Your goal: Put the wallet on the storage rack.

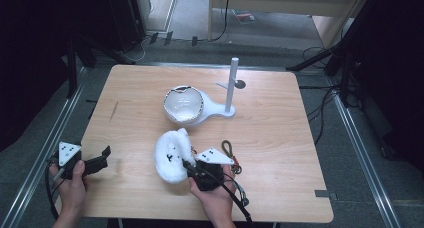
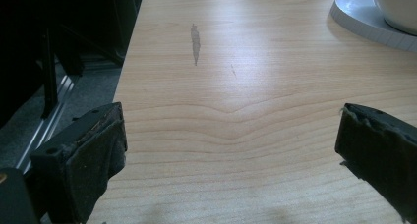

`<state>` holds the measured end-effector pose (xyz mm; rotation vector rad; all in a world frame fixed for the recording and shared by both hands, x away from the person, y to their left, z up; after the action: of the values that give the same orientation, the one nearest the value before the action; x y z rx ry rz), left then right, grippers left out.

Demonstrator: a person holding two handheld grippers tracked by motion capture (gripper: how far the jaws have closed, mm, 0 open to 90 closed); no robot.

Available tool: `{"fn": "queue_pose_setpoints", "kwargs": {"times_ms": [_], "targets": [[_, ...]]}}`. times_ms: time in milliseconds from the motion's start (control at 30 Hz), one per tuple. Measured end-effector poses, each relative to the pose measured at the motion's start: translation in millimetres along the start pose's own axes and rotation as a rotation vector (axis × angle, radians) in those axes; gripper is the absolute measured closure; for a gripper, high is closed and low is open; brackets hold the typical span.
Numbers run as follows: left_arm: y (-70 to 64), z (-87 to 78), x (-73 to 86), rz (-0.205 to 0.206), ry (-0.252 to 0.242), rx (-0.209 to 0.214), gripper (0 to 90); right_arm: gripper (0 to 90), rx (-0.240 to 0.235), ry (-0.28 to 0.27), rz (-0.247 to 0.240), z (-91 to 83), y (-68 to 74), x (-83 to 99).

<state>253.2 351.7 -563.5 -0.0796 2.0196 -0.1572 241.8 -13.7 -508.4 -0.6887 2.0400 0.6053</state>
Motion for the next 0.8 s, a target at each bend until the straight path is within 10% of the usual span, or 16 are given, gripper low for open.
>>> {"fn": "queue_pose_setpoints", "kwargs": {"times_ms": [800], "targets": [[0.3, 0.0, 0.0, -0.001, 0.001, 0.001, 0.0, 81.1, 0.102, -0.031, 0.011, -8.2, -42.4, -42.3]]}}
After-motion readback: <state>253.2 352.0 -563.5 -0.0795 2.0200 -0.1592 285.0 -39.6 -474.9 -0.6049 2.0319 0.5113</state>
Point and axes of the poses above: each handheld gripper's, and its own axes: z roughly forward along the jaws, x roughly out of its underside, y roughly to its left, the point moved 3 cm from there along z, roughly forward along the jaws, and after that the axes turned 8 degrees about -z, right-handed, at the moved point
